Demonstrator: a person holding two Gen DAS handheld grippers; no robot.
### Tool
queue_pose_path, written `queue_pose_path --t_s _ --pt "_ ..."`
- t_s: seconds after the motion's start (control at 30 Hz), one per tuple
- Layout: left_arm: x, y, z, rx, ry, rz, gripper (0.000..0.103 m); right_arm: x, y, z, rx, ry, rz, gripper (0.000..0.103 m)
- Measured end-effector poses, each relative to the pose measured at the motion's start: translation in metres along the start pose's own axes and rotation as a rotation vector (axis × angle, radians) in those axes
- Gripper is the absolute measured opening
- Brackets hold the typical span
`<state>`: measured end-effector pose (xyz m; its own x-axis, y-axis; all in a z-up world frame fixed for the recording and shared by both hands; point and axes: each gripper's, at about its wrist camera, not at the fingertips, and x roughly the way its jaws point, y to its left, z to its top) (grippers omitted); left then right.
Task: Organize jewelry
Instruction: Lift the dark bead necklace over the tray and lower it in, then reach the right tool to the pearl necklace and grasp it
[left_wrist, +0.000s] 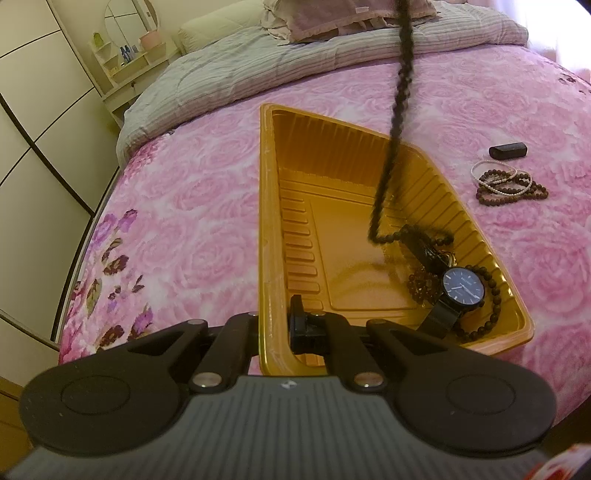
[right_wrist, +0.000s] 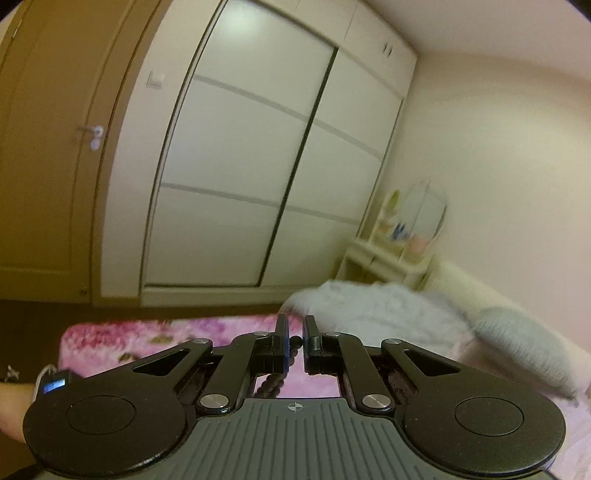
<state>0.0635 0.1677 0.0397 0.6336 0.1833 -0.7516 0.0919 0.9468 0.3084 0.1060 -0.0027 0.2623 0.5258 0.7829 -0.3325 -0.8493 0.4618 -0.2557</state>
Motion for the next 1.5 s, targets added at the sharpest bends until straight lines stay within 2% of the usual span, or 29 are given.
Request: queue_pose_path --t_s 0.2,0.57,0.77,0.97,1.07,1.13,1.17,1.27,1.3,1.5 --pt "0.002 0.002 0.0 -0.006 0.0 -0.006 0.002 0.046 0.01 -0.023 0.05 0.129 0.15 0.007" --pt "0.003 0.004 0.0 -0.005 -0.001 -0.006 0.002 0.094 0.021 -0.091 0.055 0.366 0.25 0.007" --pt "0.003 0.003 0.0 -0.005 -0.001 -0.007 0.002 0.115 0.032 -0.109 0.047 0.429 0.295 0.007" --pt "0.003 0.003 0.0 -0.004 -0.001 -0.006 0.002 0.124 0.037 -0.12 0.059 0.452 0.327 0.007" --pt "0.003 0.003 0.0 -0.007 0.0 -0.006 0.002 0.114 0.041 -0.12 0.025 0.427 0.291 0.008" --pt "0.003 0.004 0.0 -0.01 0.0 -0.006 0.002 0.1 0.032 -0.118 0.05 0.384 0.262 0.011" --pt "0.003 0.003 0.0 -0.011 0.0 -0.005 0.002 0.091 0.023 -0.119 0.086 0.359 0.248 0.017" --pt "0.003 0.003 -0.001 -0.012 -0.002 -0.004 0.002 0.06 -0.011 -0.132 0.2 0.304 0.164 0.045" --pt "0.002 0.003 -0.001 -0.013 -0.003 -0.003 0.002 0.049 -0.024 -0.142 0.24 0.298 0.121 0.049" --pt "0.002 0.003 -0.001 -0.013 -0.002 -0.003 0.002 0.002 -0.077 -0.231 0.436 0.386 -0.114 0.05"
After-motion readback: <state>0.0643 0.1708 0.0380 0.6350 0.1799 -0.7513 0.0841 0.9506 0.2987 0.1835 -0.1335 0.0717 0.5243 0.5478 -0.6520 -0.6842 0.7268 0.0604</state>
